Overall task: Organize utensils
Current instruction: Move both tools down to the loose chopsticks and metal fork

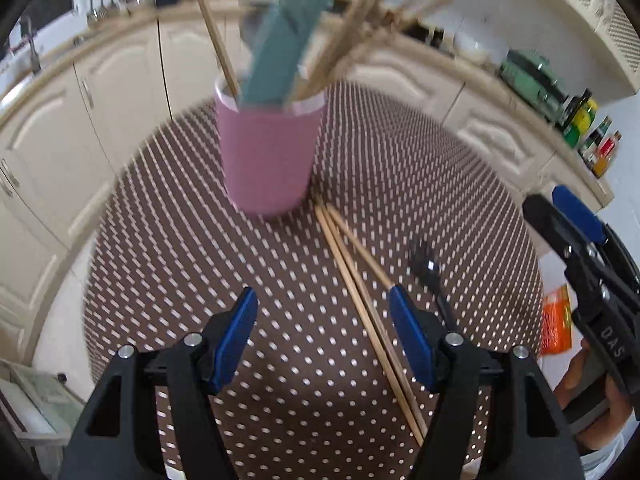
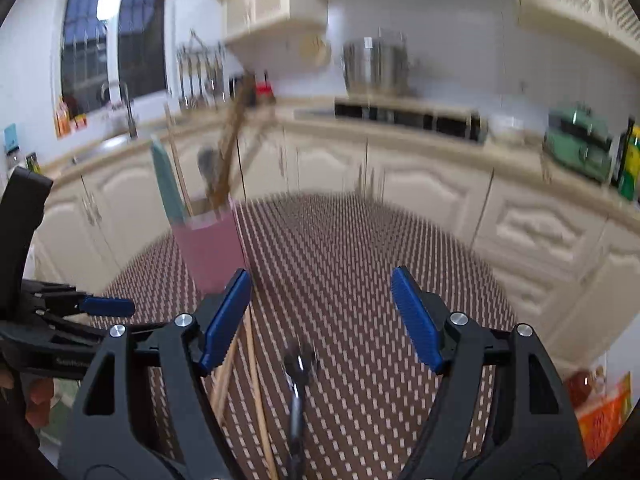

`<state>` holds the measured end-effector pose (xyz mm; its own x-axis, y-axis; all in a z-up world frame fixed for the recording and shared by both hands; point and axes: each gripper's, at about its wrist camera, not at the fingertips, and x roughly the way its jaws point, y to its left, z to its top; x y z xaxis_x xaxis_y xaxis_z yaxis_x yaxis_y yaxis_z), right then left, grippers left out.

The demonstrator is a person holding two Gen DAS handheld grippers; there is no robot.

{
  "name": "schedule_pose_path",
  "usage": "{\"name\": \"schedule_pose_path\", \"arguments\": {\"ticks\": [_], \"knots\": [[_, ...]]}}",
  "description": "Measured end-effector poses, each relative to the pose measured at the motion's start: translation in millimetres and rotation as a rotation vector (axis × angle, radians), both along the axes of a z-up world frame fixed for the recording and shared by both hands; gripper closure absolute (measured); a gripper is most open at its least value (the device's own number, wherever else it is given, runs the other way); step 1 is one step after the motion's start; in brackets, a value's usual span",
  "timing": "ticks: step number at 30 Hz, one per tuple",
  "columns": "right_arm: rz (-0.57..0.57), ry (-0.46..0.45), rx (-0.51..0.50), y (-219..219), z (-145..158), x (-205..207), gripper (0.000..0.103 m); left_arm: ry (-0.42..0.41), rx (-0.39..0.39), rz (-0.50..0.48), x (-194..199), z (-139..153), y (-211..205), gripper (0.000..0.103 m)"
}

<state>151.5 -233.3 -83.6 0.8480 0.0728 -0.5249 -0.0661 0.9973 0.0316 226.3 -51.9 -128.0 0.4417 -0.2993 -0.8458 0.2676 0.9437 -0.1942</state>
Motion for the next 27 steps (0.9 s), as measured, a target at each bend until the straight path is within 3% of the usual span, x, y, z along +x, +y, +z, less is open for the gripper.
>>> {"name": "schedule_pose_path", "arguments": {"ticks": [7, 27], "knots": [[-0.004, 0.191, 0.059, -20, -39, 1, 0.031, 0.072, 0.074, 0.041, 6, -32, -9, 0.036], [-0.003, 0.28, 0.071, -26, -69, 6, 0.031, 0.103, 0.119, 0.031, 24, -54, -44, 0.036]]}}
